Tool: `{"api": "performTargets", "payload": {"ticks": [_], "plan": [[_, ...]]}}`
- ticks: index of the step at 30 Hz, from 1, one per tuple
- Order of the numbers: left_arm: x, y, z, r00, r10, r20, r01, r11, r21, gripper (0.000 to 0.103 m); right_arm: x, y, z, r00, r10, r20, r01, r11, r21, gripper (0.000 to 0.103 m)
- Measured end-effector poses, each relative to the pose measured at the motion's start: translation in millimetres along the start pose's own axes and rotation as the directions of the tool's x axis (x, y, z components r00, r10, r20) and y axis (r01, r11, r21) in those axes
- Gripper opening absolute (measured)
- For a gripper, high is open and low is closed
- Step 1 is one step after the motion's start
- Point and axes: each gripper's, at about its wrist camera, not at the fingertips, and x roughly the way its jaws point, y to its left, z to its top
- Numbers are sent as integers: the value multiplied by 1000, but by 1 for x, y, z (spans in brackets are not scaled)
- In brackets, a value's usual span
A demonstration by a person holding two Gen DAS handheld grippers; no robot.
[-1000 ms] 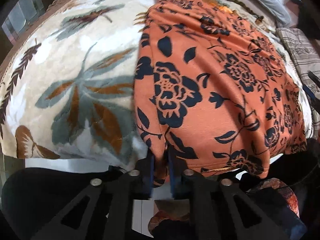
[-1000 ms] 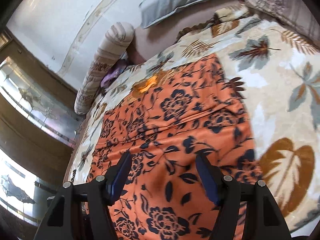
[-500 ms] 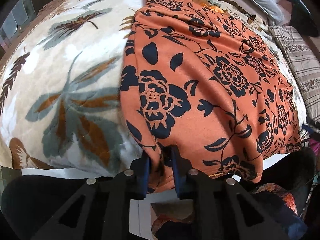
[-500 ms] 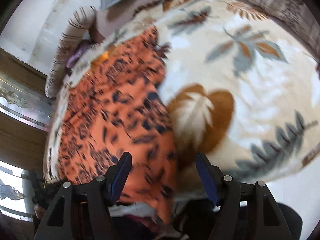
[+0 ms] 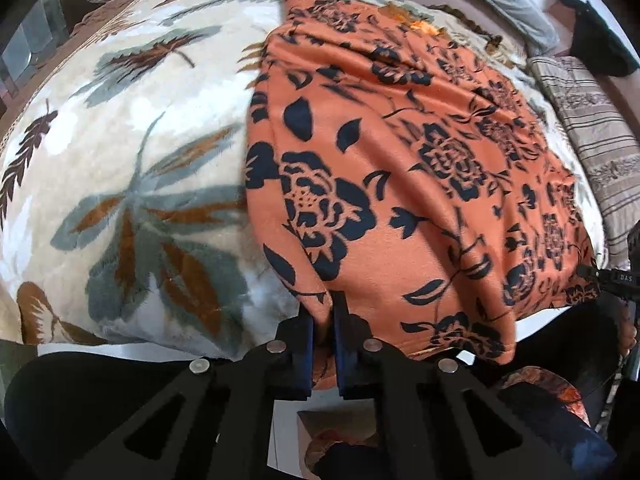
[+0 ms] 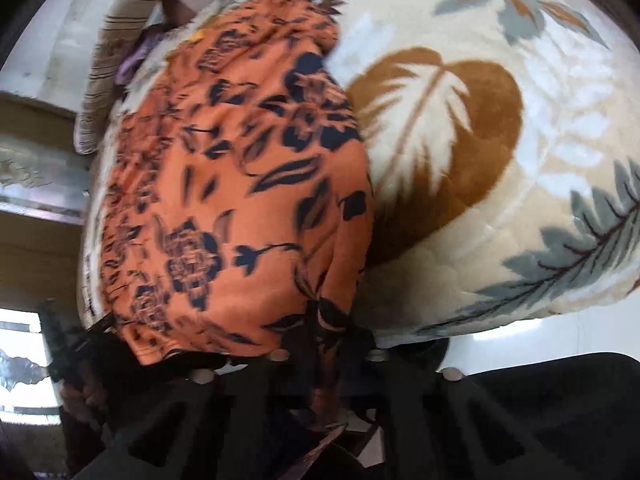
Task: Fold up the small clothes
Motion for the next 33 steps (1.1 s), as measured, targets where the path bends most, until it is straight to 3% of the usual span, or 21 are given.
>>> {"api": "performTargets", "payload": {"ticks": [5, 12, 16, 22, 29, 33], "plan": [[-31, -3, 16, 994, -89, 61, 87, 996, 36, 8, -37, 15, 7, 985, 150, 90, -147, 988, -43, 7], [-89, 12, 67, 961, -186, 204, 179, 982, 52, 8, -93, 25, 53, 906, 307, 293, -308, 950, -45, 7], [-103, 25, 123, 943, -185, 276, 183, 983, 31, 8, -104, 27, 97, 864, 323, 386, -339, 940, -29, 7], [-70, 34, 221, 947, -137, 291, 148, 989, -16, 8, -97, 26, 185, 813, 327, 482, -385, 923, 22, 7], [13, 37, 297, 972, -8, 235, 27, 997, -77, 8, -23, 16, 270, 791, 312, 527, -447, 882, 148, 7], [63, 42, 308, 979, 63, 193, -40, 992, -119, 9, 28, -5, 292, 833, 261, 488, -424, 867, 261, 11]]}}
